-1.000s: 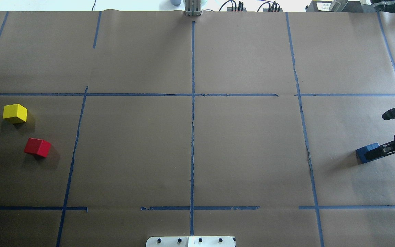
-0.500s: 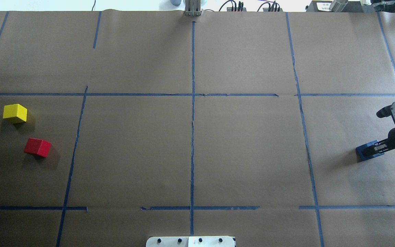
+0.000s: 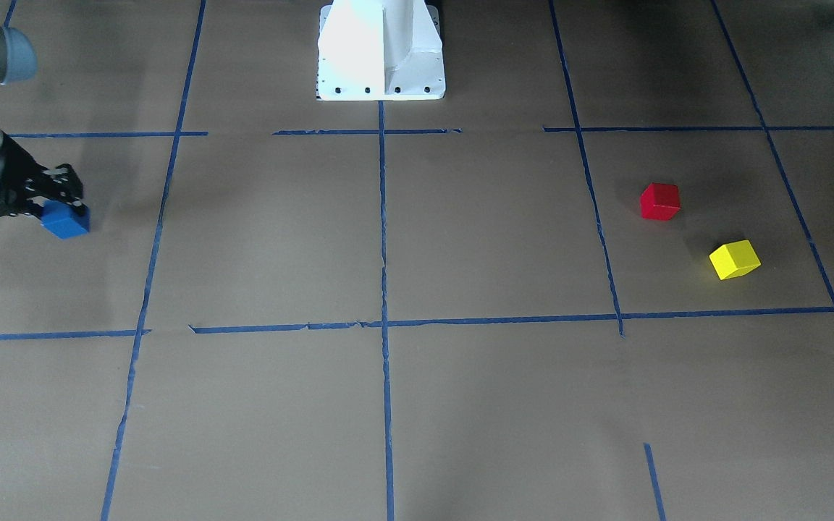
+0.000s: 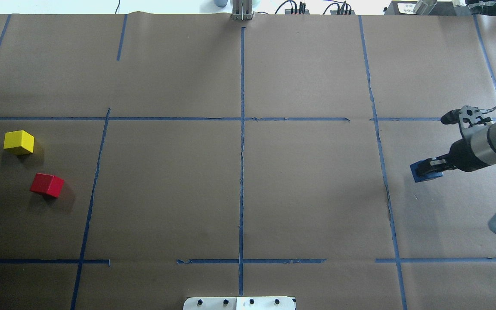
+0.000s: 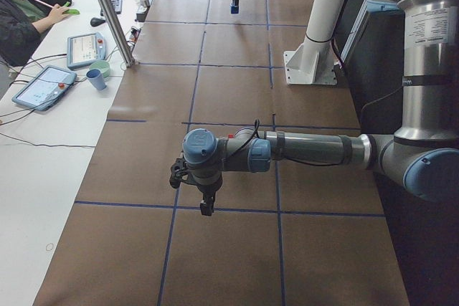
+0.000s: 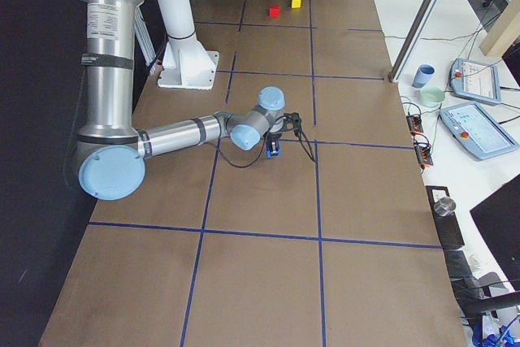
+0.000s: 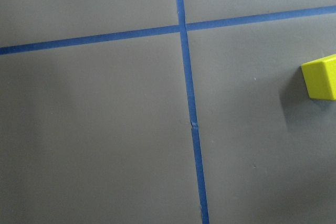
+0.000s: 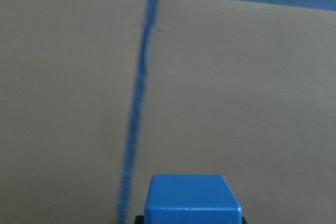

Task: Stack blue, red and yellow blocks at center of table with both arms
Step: 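Carry the blue cube with the right gripper to the table center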

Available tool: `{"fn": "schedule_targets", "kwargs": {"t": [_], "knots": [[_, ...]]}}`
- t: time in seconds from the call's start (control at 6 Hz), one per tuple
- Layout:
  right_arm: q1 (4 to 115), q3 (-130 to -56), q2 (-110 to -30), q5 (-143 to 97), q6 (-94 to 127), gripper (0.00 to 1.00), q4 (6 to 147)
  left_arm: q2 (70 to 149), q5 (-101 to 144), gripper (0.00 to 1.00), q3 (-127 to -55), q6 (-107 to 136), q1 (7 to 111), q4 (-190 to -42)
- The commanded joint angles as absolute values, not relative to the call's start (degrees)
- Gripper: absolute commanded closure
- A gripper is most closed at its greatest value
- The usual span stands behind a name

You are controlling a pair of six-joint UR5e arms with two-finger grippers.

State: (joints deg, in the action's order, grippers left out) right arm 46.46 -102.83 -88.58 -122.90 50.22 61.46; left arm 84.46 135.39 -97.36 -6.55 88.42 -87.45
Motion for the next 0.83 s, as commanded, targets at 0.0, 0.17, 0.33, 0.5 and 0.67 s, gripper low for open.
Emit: {"fn": "schedule_targets", "kwargs": {"t": [0.0,0.17,0.33,0.5,0.67], "knots": [[38.2,-101.5,-66.6,-116.8,60.7,0.97,82.0,84.5,135.5,0.00,-97.4,-6.6,88.4,-87.5],[35.5,-96.6,-55.9,-113.5,65.3,0.97,89.3,84.6,135.5,0.00,-97.3,-6.6,88.4,-87.5],[33.3,-88.0,-46.9,-111.8,70.8,0.97,89.4,84.6,135.5,0.00,-97.4,-6.6,88.3,-87.5],[31.7,-79.4,-38.6,-110.1,74.1,0.97,89.3,84.6,135.5,0.00,-97.4,-6.5,88.3,-87.5],[30.9,-76.0,-35.2,-110.0,75.7,0.97,89.2,84.6,135.5,0.00,-97.3,-6.6,88.3,-87.5]]}}
